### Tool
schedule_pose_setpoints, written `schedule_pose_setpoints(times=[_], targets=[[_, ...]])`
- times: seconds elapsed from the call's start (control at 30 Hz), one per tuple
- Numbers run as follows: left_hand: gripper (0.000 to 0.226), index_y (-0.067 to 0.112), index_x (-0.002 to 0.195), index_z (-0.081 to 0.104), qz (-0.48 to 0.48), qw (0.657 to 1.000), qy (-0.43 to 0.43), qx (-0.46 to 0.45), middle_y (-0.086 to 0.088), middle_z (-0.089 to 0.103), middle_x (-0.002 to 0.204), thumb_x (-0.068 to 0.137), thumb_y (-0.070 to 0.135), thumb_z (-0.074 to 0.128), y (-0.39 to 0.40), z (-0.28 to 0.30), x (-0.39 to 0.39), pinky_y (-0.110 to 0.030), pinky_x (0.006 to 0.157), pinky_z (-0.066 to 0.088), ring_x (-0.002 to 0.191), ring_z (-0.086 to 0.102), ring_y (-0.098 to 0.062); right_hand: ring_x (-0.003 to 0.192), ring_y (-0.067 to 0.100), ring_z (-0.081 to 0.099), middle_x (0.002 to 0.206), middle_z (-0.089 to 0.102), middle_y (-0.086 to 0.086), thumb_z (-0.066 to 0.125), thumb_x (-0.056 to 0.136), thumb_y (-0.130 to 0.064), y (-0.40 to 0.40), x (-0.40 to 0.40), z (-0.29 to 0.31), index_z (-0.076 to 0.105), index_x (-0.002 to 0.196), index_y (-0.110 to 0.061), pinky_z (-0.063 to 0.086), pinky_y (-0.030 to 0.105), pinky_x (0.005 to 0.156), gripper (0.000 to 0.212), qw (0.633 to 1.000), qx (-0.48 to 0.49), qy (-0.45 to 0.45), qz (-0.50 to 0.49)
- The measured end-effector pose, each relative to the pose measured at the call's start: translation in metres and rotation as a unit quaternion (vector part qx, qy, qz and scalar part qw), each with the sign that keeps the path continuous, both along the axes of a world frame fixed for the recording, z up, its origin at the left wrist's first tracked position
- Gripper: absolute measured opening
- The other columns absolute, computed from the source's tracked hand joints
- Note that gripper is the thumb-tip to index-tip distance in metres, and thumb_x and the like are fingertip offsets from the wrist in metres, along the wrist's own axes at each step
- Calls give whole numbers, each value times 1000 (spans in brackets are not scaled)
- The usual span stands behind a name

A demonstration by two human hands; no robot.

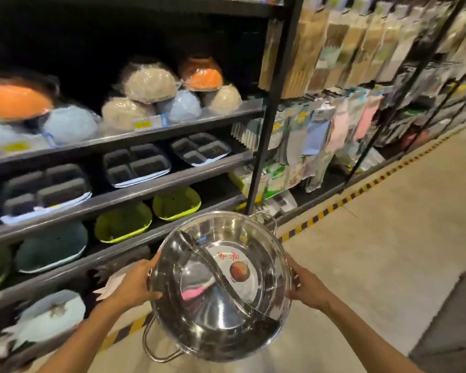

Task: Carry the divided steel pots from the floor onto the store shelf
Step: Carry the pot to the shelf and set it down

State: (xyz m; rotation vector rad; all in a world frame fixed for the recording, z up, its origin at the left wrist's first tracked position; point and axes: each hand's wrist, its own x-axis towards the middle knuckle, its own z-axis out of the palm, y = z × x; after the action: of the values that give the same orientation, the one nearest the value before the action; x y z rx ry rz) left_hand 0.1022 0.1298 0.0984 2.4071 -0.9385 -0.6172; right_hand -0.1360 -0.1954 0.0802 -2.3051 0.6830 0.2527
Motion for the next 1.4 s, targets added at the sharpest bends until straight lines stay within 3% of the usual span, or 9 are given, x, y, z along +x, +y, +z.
schedule_pose_setpoints(times=[0.13,0.23,0.33,0.53,0.7,0.83,1.13,1.27,1.4], targets=[[79,54,113,40,115,992,9,-60,23,56,82,59,10,79,78,8,-35,-10,60,42,74,57,-2,83,-1,52,122,57,-3,74,75,-11,41,40,3,6,148,-30,44,0,64,101,995,24,-10,92],[82,43,127,34,187,982,5,-28,-1,61,99,63,14,77,145,14,-57,-27,73,48,88,58,-15,113,9,50,138,47,-3,74,76,-8,92,82,14,2,149,-20,46,6,80,104,982,43,-16,184],[79,28,131,43,277,961,-15,5,-2,59,114,62,13,79,220,22,-82,-27,76,48,95,58,-19,127,9,43,142,42,-6,77,74,-10,157,128,29,4,149,-20,40,12,100,106,953,79,-27,293],[66,19,119,57,473,880,-46,2,5,62,91,58,8,80,370,39,-162,-11,56,39,73,59,-16,122,23,53,139,52,5,74,75,-18,326,203,44,9,147,-35,44,45,105,98,891,67,-41,448],[75,18,122,57,584,809,-68,4,-2,60,85,51,22,80,464,52,-228,-24,56,44,60,55,-15,131,7,27,142,26,-19,79,71,-25,465,232,58,11,147,-33,24,33,113,103,811,92,-36,576],[84,19,134,44,657,750,-64,28,-22,61,104,59,14,82,528,55,-275,-33,74,47,83,56,-29,116,26,55,139,48,2,76,74,-8,569,241,59,7,148,-30,49,41,98,104,770,72,-28,634],[88,18,137,37,749,658,-68,35,-22,61,113,61,11,81,647,75,-352,-39,83,48,95,57,-33,123,18,47,146,39,4,79,71,-19,773,230,73,5,149,-25,41,32,102,108,676,61,-43,733],[93,14,140,33,782,621,-62,8,-19,59,121,61,6,81,702,77,-373,-35,86,46,104,57,-33,108,11,47,145,41,-1,82,68,-25,862,227,75,7,148,-30,39,25,90,109,635,69,-51,768],[86,16,132,45,799,596,-72,-36,-17,67,109,54,4,80,762,70,-380,-46,86,53,99,62,-34,131,21,43,150,37,2,82,69,-19,953,233,69,11,148,-27,36,41,111,107,604,87,-35,791]])
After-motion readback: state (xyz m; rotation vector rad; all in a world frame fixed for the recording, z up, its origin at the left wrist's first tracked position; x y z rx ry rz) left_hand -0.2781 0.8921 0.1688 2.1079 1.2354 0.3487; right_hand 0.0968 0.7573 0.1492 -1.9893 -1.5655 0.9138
